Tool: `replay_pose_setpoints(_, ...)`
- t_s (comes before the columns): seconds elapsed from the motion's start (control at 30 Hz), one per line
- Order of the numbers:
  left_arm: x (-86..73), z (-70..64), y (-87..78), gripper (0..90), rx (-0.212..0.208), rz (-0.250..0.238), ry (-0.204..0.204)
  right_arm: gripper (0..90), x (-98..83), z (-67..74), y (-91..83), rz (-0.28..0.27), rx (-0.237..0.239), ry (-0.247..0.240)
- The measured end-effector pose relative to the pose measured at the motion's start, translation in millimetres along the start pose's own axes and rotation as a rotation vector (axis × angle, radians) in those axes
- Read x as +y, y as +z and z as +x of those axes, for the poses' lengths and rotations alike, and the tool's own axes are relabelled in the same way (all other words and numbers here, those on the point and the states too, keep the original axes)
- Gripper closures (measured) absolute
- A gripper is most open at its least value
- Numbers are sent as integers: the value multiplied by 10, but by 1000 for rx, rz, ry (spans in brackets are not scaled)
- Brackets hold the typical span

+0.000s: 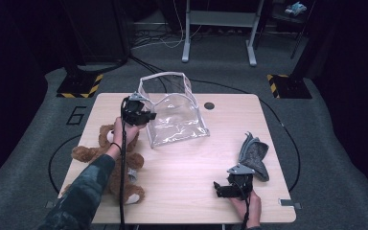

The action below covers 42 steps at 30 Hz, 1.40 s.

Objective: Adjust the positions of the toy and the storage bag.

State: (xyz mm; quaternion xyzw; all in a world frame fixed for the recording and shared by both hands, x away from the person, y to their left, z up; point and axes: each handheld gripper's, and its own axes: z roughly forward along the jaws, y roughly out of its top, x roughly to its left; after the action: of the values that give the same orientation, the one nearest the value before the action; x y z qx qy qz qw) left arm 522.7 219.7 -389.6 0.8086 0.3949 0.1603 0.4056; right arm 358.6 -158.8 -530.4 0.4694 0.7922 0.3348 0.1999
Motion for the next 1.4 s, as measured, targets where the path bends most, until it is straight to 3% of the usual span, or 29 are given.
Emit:
replay_pose_setpoints(0.3,-127,-94,-156,819,-41,4,29,9,0,-4,1,4,-4,-1)
replay_pose_setpoints(0.43,-160,-113,-189,789,-30,9,27,0,4,-1,5,7,-7,7)
replay_pose_setpoints(0.5,-160,-124,-165,654,-16,19,10,0,13,5,12,8,-6,14)
replay_pose_setpoints(0.57,-160,-156,-146,557,19,28,29,0,31,-8,14,23,-3,-12)
replay_pose_setpoints(0.6,-161,-179,-133,508,30,27,31,0,56,15,15,41,2,19)
replay_pose_setpoints(0.67,-159,-216,-119,459,62,39,54,52,120,13,13,72,-16,7)
replay_pose_setpoints(0.83,-153,-263,-83,401,90,34,36,114,365,47,3,-3,-1,-56)
replay_pose_setpoints(0.87,-153,-270,-73,385,99,26,23,129,424,62,10,-10,-1,-42)
replay_pose_setpoints(0.9,-153,-270,-70,365,94,27,19,127,514,54,28,-29,1,-73)
replay_pose_setpoints(1.03,-163,-247,-61,315,84,22,-1,132,792,43,131,-32,14,-82)
replay_pose_setpoints(1.17,-171,-220,-64,328,84,17,-5,147,1011,65,259,-11,16,-100)
replay_pose_setpoints(1.33,-172,-185,-81,436,85,4,-26,198,1207,37,427,-22,16,-134)
replay_pose_setpoints(1.4,-180,-165,-85,476,76,-8,-38,248,1276,28,483,-8,20,-122)
